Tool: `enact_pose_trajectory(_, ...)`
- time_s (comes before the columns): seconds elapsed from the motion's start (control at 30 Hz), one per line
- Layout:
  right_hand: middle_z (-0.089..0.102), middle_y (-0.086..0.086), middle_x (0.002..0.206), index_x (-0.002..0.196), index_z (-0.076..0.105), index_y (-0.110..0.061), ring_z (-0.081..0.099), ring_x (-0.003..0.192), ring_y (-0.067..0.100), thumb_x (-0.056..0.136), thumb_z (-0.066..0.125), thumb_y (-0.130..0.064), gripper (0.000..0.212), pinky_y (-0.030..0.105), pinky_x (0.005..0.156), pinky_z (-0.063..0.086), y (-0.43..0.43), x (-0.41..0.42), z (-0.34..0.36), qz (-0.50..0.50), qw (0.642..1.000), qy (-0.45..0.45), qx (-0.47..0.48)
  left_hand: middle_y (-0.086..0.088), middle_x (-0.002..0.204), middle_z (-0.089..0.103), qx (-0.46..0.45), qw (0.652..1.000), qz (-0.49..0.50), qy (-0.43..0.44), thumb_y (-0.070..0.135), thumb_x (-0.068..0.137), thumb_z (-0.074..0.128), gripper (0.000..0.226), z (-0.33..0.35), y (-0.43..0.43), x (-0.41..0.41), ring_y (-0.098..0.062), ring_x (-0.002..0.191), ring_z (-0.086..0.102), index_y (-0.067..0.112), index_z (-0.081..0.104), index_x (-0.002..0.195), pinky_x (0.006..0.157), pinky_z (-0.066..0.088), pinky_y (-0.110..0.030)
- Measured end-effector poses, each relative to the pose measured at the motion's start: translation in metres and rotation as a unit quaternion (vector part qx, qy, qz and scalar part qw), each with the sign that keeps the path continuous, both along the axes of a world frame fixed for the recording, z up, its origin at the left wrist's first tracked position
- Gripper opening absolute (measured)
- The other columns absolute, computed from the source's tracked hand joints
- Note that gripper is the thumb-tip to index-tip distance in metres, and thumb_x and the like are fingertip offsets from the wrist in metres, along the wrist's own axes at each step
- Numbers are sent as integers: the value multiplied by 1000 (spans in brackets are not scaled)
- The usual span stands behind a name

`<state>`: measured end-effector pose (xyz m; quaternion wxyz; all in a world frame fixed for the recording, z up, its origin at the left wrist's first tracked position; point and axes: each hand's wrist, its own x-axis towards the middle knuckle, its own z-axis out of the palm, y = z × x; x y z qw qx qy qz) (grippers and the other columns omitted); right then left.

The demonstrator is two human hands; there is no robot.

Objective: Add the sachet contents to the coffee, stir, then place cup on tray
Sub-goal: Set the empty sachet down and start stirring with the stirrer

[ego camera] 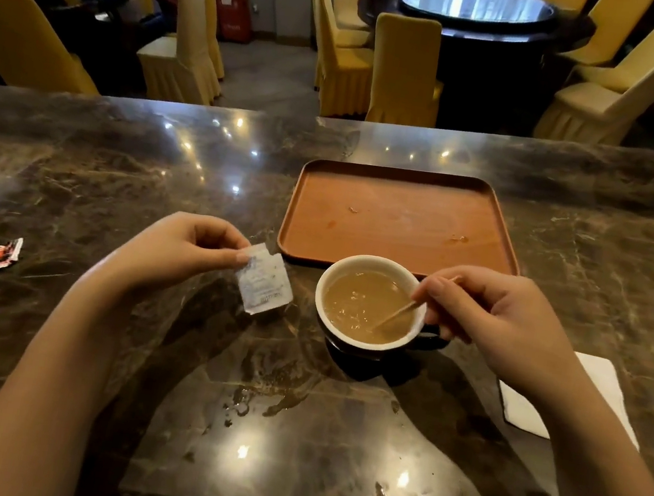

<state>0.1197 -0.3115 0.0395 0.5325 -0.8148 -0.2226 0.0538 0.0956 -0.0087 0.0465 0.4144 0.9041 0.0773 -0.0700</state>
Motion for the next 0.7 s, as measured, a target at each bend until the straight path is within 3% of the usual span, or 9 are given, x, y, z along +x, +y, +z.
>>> enact_pose_trajectory(0.2, 65, -3, 60, 80, 68, -16, 62, 61, 11, 87, 54, -15, 16, 12, 54, 48, 2, -3, -3, -115, 989, -92, -8, 6, 90, 71, 23, 999, 29, -4, 24, 81, 63, 12, -13, 7, 9, -6, 84, 64, 20, 70, 89, 67, 40, -15)
enact_pose_trajectory(0.4, 68, 3, 66, 82, 69, -19, 62, 57, 12, 88, 54, -18, 16, 18, 54, 51, 20, -15, -13, -92, 995, -27, 34, -1, 89, 72, 8, 997, 76, -33, 22, 81, 65, 14, -30, 11, 20, -17, 86, 67, 15, 70, 92, 71, 49, -23)
enact_pose_trajectory(0.53, 69, 5, 67, 76, 70, -18, 60, 52, 14, 87, 54, -17, 19, 18, 49, 48, 9, -18, -5, -85, 995, 7, 49, 6, 89, 68, 41, 991, 105, -68, 26, 81, 64, 16, -42, 8, 24, -9, 83, 63, 21, 67, 96, 63, 44, -19)
enact_pose_trajectory(0.63, 64, 3, 56, 75, 68, -16, 61, 54, 13, 87, 54, -18, 19, 18, 51, 49, 2, -14, 2, -114, 991, -69, -18, 13, 86, 63, 96, 981, 130, -108, 27, 83, 61, 22, -47, 5, 22, -3, 77, 57, 24, 65, 104, 63, 40, -18)
enact_pose_trajectory(0.7, 63, -3, 60, 76, 67, -15, 61, 61, 11, 88, 53, -18, 18, 19, 55, 50, 6, -11, 2, -140, 981, -123, -52, 6, 96, 64, 151, 970, 136, -131, 25, 85, 58, 28, -50, 8, 18, -6, 81, 56, 21, 63, 112, 73, 43, -25)
